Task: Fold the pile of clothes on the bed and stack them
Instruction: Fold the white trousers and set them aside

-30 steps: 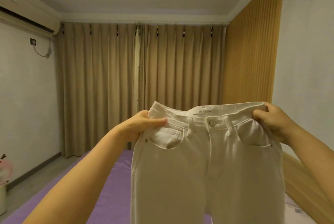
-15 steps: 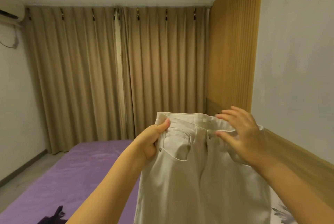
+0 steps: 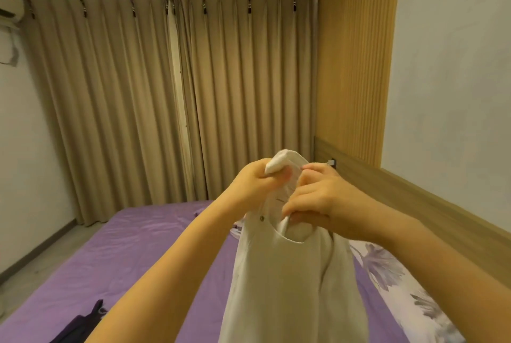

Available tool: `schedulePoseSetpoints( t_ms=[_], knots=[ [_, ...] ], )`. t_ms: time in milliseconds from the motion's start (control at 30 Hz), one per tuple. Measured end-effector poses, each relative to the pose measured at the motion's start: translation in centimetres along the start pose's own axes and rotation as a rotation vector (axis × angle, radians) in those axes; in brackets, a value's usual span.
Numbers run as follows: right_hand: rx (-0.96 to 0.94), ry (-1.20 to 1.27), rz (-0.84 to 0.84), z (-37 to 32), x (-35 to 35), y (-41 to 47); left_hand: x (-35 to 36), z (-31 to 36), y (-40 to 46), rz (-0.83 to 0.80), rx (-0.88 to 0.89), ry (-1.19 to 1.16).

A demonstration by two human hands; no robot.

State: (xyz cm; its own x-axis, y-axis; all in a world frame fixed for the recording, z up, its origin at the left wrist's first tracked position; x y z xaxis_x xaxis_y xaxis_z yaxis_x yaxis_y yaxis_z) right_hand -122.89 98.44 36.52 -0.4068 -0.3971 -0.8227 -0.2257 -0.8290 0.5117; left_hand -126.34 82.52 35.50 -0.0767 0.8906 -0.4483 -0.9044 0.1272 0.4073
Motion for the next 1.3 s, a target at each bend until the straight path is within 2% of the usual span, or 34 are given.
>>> schedulePoseSetpoints(
  t_ms=[67, 133, 267, 300, 367, 500, 633, 833, 967, 1167, 1300],
  knots=[
    [0.034, 0.068, -0.126, 0.9, 0.2, 0.1, 0.6, 0.4, -0.1, 0.044, 0.092, 0.169],
    [0.075, 0.069, -0.079, 1.2, 0.6, 0.1, 0.6, 0.4, 0.0, 0.052, 0.023, 0.03],
    [0.311, 0.115, 0.423, 0.3, 0.9, -1.1, 0.0, -0.5, 0.2, 0.02, -0.22, -0.422],
    [0.325, 0.104, 0.508, -0.1, 1.3, -1.3, -0.1, -0.7, 0.2, 0.023, -0.25, -0.49],
    [0.344, 0.215, 0.569, -0.9, 2.1, -1.4, -0.1, -0.9, 0.1, 0.027, -0.292, -0.607],
    [0.383, 0.378, 0.565, -1.4, 2.8, -1.7, -0.4, -1.0, -0.3, 0.001, -0.327, -0.796],
    [0.613, 0.664, 0.608, -1.6, 3.3, -1.2, -0.4, -0.7, -0.5, 0.003, -0.296, -0.875],
    [0.845, 0.79, 0.609, -1.8, 4.5, -0.6, 0.2, -1.4, -0.7, 0.112, -0.266, -0.91],
    [0.853, 0.76, 0.517, -1.7, 4.4, -0.2, -0.1, -1.3, -0.6, 0.12, -0.227, -0.876],
    [0.816, 0.57, 0.44, -1.7, 3.8, 0.1, -0.6, -1.1, -0.2, 0.128, -0.195, -0.78],
    [0.808, 0.496, 0.38, -1.6, 3.9, -0.5, -2.5, -1.3, 0.8, 0.246, -0.177, -0.743]
  ],
)
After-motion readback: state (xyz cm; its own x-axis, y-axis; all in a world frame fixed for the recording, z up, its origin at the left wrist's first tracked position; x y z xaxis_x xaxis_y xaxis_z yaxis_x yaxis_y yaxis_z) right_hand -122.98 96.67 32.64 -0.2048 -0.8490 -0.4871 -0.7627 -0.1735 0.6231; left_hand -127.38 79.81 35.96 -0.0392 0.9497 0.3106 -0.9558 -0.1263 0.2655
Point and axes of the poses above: each hand's wrist, its own y-axis towards the middle knuckle, its own x-axis out of the palm, z = x × y, the point moved 3 cm from there along y, towards the middle knuckle, and after that the axes turned 1 degree about -x, right-handed, at the moved point
